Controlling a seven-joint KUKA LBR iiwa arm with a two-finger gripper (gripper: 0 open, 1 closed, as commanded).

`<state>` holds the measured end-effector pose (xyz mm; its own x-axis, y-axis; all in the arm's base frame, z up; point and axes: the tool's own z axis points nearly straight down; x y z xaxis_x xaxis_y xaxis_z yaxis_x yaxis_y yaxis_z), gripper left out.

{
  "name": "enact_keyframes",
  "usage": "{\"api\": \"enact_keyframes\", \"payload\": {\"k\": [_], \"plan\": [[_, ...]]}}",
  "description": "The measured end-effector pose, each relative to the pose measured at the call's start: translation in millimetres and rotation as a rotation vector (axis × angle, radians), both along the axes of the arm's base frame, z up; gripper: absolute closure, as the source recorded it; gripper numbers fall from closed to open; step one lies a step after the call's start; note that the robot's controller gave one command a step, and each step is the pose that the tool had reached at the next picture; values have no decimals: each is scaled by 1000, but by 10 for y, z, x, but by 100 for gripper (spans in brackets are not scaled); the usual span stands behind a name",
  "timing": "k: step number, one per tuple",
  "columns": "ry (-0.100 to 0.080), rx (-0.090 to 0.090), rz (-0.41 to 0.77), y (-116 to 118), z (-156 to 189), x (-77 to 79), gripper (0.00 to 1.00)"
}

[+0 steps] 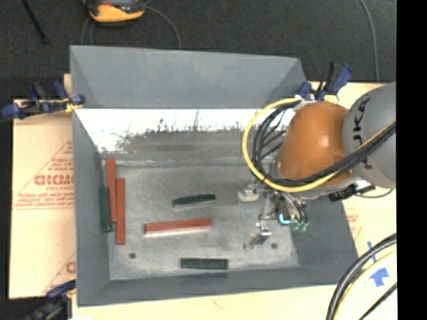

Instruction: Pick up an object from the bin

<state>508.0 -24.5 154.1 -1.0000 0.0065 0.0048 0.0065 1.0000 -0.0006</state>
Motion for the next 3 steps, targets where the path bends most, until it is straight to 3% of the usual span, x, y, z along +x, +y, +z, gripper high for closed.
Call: {"api": "enact_keyframes", "payload": {"k": [1, 2, 3], "plan": [[-8, -1, 1, -1, 36, 19, 0], [-38, -6, 129, 317, -697, 760, 100], [-38, -6, 129, 317, -697, 760, 100]]}}
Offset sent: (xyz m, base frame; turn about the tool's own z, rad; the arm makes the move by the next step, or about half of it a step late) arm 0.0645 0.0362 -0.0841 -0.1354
